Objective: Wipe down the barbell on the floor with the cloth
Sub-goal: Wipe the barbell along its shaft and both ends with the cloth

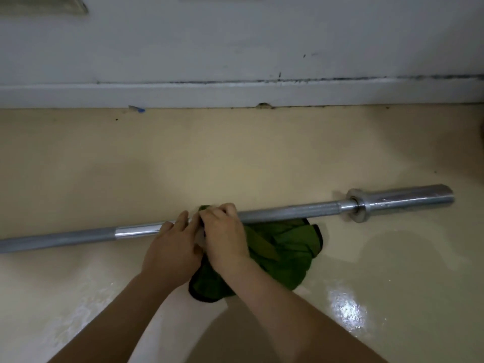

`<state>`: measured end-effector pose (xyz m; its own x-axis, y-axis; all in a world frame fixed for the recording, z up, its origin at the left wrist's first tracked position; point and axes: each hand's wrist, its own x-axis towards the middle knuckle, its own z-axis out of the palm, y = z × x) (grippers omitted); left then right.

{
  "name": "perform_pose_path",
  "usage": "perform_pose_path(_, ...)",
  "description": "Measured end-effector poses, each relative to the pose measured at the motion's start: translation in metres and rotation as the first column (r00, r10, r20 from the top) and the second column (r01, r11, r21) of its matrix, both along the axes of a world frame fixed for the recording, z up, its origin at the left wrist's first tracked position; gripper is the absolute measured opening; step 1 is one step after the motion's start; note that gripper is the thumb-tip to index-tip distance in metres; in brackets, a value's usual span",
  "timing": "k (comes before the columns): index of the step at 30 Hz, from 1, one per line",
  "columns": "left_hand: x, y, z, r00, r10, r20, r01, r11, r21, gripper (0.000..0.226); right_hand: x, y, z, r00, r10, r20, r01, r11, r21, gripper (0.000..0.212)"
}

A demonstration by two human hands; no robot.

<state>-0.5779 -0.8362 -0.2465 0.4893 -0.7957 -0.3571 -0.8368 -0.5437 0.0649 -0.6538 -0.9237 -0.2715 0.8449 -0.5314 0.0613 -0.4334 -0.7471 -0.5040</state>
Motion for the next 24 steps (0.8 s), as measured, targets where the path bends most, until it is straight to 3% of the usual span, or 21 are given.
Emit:
perform_pose_path(2, 0.000, 0.003, -0.002, 1.000, 0.016, -0.015, -0.015, 1.000, 0.006, 0.064, -0.030, -0.026, -0.001, 1.000, 0.011, -0.029, -0.012, 1.000, -0.015, 0.029)
perform_pose_path(5, -0.002, 0.010, -0.006, 1.000, 0.015, 0.003, -0.015, 1.000, -0.008, 0.070, -0.105, -0.086, -0.009, 0.950, -0.308, 0.050, 0.311, 0.930, -0.194, 0.039)
perform_pose_path(8, -0.007, 0.007, -0.008, 0.998, 0.057, -0.025, -0.058, 0.998, -0.028, 0.073, -0.106, -0.085, -0.010, 0.850, -0.520, 0.086, 0.526, 0.844, -0.104, 0.031)
perform_pose_path(9, -0.008, 0.006, -0.008, 0.997, 0.071, -0.037, -0.072, 0.997, -0.031, 0.074, -0.084, -0.067, -0.011, 0.850, -0.520, 0.083, 0.524, 0.851, -0.041, 0.028)
perform_pose_path(11, -0.007, 0.003, -0.003, 0.997, 0.073, -0.037, -0.073, 0.997, -0.009, 0.073, -0.042, -0.023, -0.008, 0.929, -0.345, 0.132, 0.348, 0.938, 0.004, 0.024)
perform_pose_path(14, -0.005, 0.002, -0.001, 0.996, 0.080, -0.038, -0.080, 0.997, 0.008, 0.071, -0.044, -0.030, -0.010, 0.988, -0.050, 0.145, 0.063, 0.994, -0.087, 0.029)
perform_pose_path(16, -0.006, 0.000, 0.000, 0.996, 0.086, -0.024, -0.086, 0.996, -0.003, 0.068, -0.084, -0.071, -0.013, 0.977, -0.191, 0.090, 0.202, 0.971, -0.132, 0.033)
perform_pose_path(19, -0.011, -0.006, -0.001, 0.995, 0.101, -0.004, -0.101, 0.994, 0.030, 0.068, -0.117, -0.091, -0.010, 0.843, -0.525, 0.118, 0.536, 0.838, -0.105, 0.029)
perform_pose_path(21, -0.012, -0.008, -0.001, 0.995, 0.104, -0.010, -0.104, 0.994, 0.030, 0.069, -0.079, -0.058, -0.009, 0.861, -0.496, 0.113, 0.503, 0.864, -0.033, 0.025)
perform_pose_path(24, -0.008, -0.006, 0.001, 0.995, 0.096, -0.030, -0.094, 0.994, 0.051, 0.072, -0.026, -0.006, -0.004, 0.970, -0.181, 0.160, 0.192, 0.980, -0.055, 0.022)
